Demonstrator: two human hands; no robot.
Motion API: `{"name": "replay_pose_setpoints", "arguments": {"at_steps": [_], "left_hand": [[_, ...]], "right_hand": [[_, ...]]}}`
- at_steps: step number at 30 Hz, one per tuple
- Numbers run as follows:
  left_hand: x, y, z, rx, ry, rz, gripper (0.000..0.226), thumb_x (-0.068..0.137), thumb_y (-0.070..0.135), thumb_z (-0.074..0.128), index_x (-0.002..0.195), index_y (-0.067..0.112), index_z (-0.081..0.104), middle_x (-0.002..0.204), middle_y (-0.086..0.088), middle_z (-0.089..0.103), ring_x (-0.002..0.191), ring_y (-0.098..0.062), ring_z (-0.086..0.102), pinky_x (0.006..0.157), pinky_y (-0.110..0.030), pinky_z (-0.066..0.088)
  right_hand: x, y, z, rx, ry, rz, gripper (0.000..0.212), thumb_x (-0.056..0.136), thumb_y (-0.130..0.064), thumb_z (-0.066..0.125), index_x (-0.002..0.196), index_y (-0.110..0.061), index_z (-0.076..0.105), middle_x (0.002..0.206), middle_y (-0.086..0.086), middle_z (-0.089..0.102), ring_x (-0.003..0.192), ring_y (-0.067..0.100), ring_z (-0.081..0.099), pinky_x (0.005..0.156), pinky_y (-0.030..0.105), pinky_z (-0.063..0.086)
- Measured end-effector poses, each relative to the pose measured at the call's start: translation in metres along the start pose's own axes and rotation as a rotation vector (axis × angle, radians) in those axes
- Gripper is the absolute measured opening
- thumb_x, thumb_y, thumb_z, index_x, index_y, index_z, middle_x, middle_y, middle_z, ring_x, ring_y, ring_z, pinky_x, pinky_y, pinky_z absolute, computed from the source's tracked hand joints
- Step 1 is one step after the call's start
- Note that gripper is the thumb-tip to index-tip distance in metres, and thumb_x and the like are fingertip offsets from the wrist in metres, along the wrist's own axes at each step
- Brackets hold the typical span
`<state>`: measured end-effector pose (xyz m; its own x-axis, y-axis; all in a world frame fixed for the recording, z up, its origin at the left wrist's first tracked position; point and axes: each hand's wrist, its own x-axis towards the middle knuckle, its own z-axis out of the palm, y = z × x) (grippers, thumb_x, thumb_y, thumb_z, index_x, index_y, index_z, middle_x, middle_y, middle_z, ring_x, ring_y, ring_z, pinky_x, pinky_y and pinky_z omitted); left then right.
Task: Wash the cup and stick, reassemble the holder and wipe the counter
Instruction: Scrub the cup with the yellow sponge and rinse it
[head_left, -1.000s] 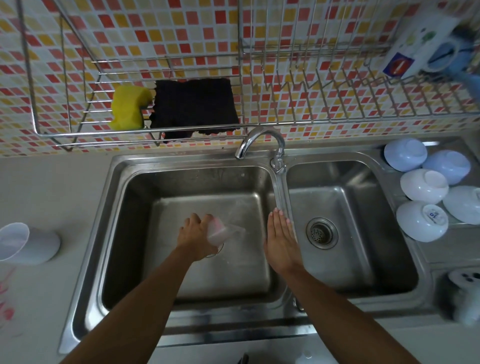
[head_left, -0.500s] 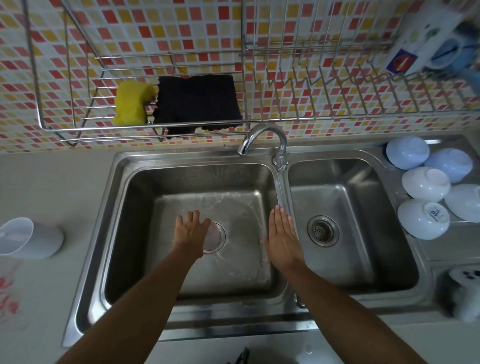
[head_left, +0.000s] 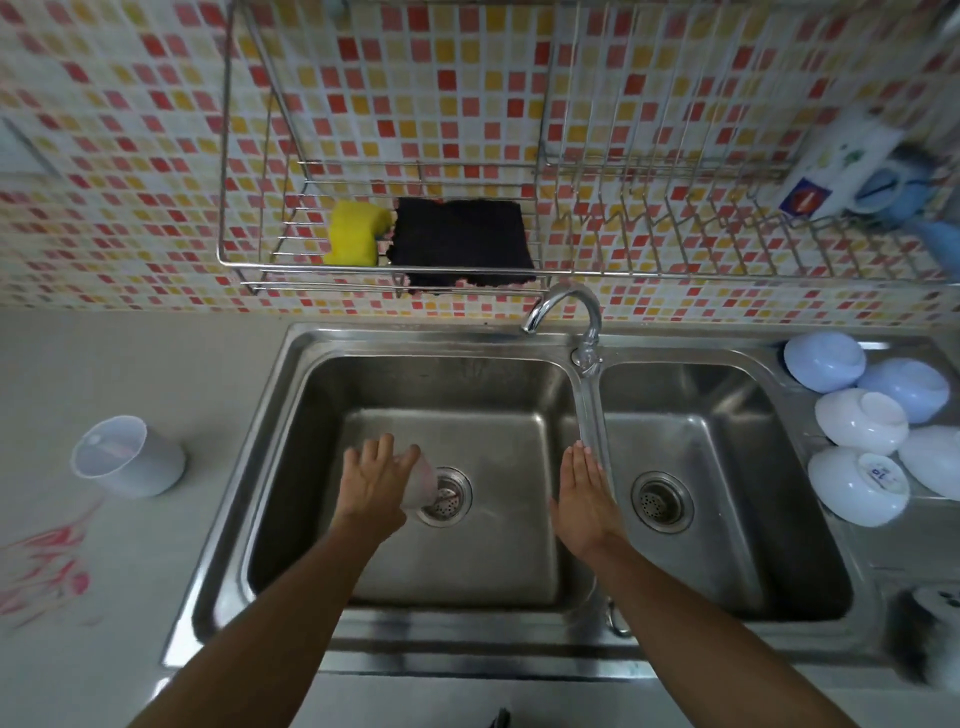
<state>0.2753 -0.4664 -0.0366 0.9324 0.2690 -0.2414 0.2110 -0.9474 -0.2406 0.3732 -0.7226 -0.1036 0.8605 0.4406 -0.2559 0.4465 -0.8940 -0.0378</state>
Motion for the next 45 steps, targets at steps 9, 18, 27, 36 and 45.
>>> {"name": "replay_pose_setpoints", "arguments": {"at_steps": [9, 18, 27, 36, 45], "left_hand": [[-0.042, -0.051, 0.008, -0.149, 0.114, -0.102, 0.085, 0.06, 0.03, 0.079, 0.136, 0.026, 0.04, 0.124, -0.004, 0.054, 0.11, -0.029, 0.052, 0.092, -0.045, 0.043], [-0.05, -0.091, -0.029, -0.773, 0.224, -0.154, 0.076, 0.072, 0.035, 0.068, 0.139, 0.023, 0.034, 0.136, 0.003, 0.049, 0.127, -0.023, 0.047, 0.113, -0.049, 0.022], [-0.039, -0.129, -0.059, -0.901, 0.423, -0.06, 0.086, 0.065, 0.051, 0.081, 0.134, 0.034, 0.033, 0.131, 0.014, 0.054, 0.128, -0.011, 0.048, 0.115, -0.057, 0.022], [-0.041, -0.152, -0.064, -0.838, 0.391, -0.046, 0.083, 0.067, 0.047, 0.081, 0.135, 0.03, 0.035, 0.139, 0.009, 0.047, 0.127, -0.016, 0.049, 0.117, -0.052, 0.017], [-0.03, -0.169, -0.065, -0.819, 0.385, 0.059, 0.078, 0.064, 0.044, 0.081, 0.127, 0.034, 0.037, 0.136, 0.006, 0.049, 0.121, -0.018, 0.052, 0.112, -0.046, 0.033]], "right_hand": [[-0.027, -0.052, -0.02, 0.206, 0.099, -0.026, 0.062, 0.099, -0.038, 0.04, 0.152, -0.016, 0.016, 0.161, 0.013, 0.007, 0.148, 0.028, 0.008, 0.119, 0.04, 0.009], [-0.023, -0.151, -0.172, 0.627, 0.739, -0.264, 0.035, 0.097, -0.023, 0.05, 0.13, -0.013, 0.054, 0.128, 0.0, 0.056, 0.121, 0.012, 0.048, 0.102, 0.025, 0.039], [0.064, -0.229, -0.296, 0.458, 0.603, -0.292, 0.042, 0.096, -0.023, 0.051, 0.136, -0.014, 0.05, 0.139, 0.01, 0.047, 0.127, 0.027, 0.044, 0.103, 0.038, 0.041], [0.131, -0.251, -0.307, 0.387, 0.334, -0.015, 0.036, 0.087, -0.027, 0.067, 0.118, -0.015, 0.052, 0.126, 0.013, 0.049, 0.102, 0.032, 0.056, 0.085, 0.042, 0.052], [0.024, -0.235, -0.285, 0.716, 0.63, -0.43, 0.045, 0.087, -0.016, 0.061, 0.131, -0.024, 0.054, 0.129, -0.005, 0.051, 0.111, 0.008, 0.049, 0.093, 0.018, 0.039]]}}
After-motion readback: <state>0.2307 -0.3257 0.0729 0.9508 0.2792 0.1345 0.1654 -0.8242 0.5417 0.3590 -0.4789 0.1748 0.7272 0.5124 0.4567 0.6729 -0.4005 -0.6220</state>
